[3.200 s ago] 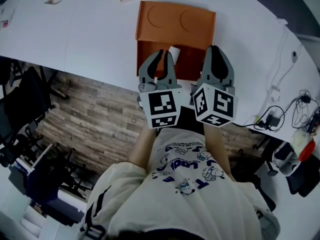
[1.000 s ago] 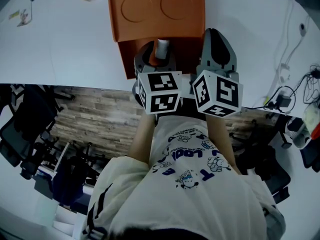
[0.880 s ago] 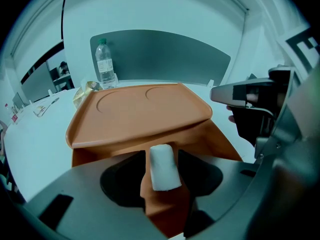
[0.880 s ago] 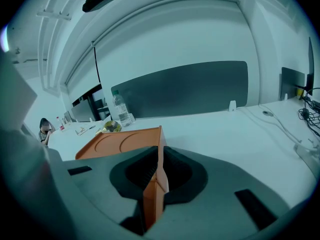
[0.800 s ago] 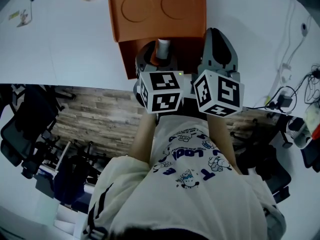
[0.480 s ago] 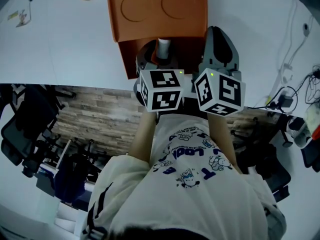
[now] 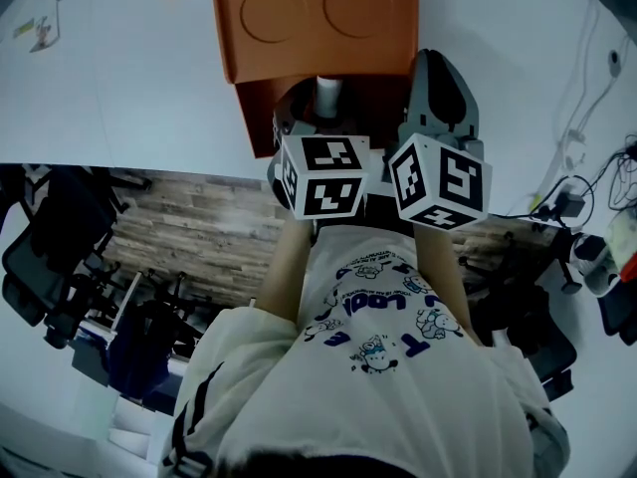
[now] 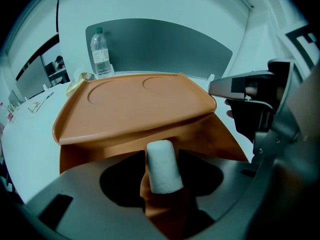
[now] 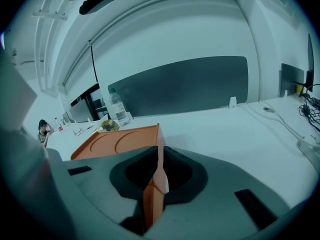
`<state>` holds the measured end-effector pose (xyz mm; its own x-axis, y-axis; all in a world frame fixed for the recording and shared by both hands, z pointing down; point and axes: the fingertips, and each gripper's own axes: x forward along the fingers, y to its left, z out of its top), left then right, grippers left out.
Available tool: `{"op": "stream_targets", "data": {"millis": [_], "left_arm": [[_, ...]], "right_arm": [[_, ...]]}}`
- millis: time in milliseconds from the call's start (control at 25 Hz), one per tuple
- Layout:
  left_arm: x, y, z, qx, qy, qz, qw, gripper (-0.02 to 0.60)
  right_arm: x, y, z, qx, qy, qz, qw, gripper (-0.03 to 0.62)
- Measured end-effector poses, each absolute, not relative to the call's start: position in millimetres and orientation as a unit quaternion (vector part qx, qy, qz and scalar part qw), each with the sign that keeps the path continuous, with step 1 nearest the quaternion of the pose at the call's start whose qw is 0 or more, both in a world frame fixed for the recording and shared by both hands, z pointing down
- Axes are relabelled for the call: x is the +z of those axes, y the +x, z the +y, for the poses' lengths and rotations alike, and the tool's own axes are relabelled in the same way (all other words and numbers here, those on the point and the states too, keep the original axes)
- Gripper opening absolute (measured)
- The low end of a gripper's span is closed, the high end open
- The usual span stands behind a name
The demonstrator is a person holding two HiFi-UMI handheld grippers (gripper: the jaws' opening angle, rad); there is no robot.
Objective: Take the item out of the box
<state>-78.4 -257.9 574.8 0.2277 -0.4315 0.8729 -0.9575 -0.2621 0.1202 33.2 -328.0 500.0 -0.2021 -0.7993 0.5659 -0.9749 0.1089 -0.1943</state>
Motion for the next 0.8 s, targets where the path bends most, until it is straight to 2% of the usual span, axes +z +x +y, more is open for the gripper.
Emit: {"op": "stream_targets", "data": {"millis": [800], "left_arm": [[580.1,-75.2,-255.5,0.393,0.697,-0.481,0.359,0.199]], "right_arm": [[500.7,37.7,-329.1,0.273,0.617,-0.721,0.160,0.054]]}}
